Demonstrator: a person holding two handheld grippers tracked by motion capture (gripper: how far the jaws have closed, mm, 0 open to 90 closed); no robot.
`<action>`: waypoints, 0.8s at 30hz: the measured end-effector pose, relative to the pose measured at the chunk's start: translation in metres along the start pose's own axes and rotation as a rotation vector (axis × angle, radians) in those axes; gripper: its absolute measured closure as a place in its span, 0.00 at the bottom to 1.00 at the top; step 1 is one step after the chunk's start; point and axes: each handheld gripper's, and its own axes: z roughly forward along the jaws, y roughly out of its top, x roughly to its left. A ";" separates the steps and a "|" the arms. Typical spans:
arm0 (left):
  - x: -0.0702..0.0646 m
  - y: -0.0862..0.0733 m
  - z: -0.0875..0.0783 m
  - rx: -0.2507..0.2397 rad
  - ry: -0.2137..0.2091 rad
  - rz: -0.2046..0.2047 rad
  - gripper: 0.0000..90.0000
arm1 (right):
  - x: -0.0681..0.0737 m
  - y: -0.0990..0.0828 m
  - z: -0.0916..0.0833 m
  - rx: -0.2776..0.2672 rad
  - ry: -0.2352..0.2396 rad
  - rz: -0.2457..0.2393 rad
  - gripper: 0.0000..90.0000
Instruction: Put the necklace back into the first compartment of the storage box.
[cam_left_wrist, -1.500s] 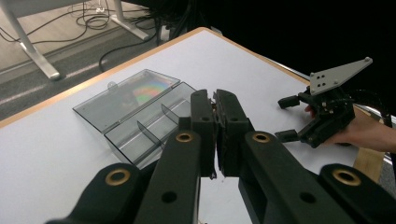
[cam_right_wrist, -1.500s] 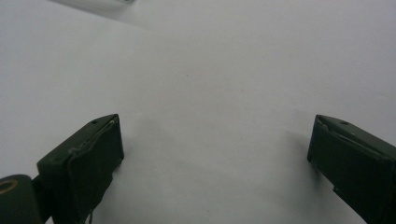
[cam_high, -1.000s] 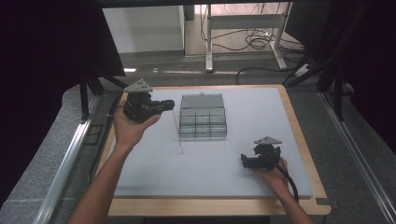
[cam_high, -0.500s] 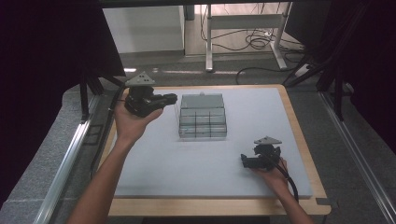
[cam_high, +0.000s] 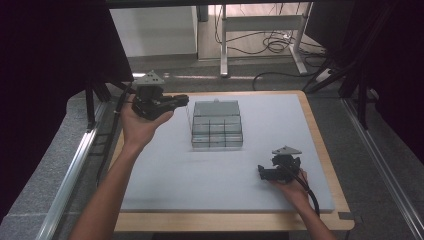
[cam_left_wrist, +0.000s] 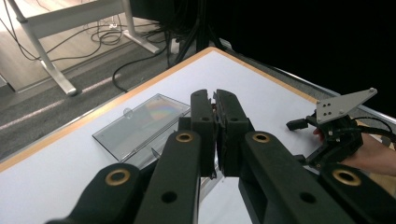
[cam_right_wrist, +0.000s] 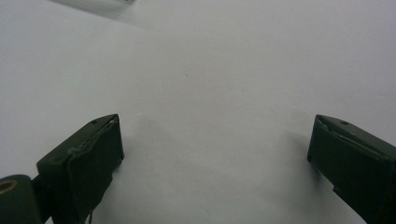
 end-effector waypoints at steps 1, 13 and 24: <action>0.000 0.000 0.000 -0.001 0.000 -0.001 0.97 | 0.000 0.000 0.000 0.000 0.000 0.000 0.03; 0.000 0.007 0.002 0.006 0.005 0.005 0.97 | 0.000 0.000 0.000 0.000 0.000 0.000 0.03; 0.001 0.014 0.003 0.007 0.013 0.006 0.97 | 0.000 0.000 0.000 0.000 -0.001 -0.001 0.03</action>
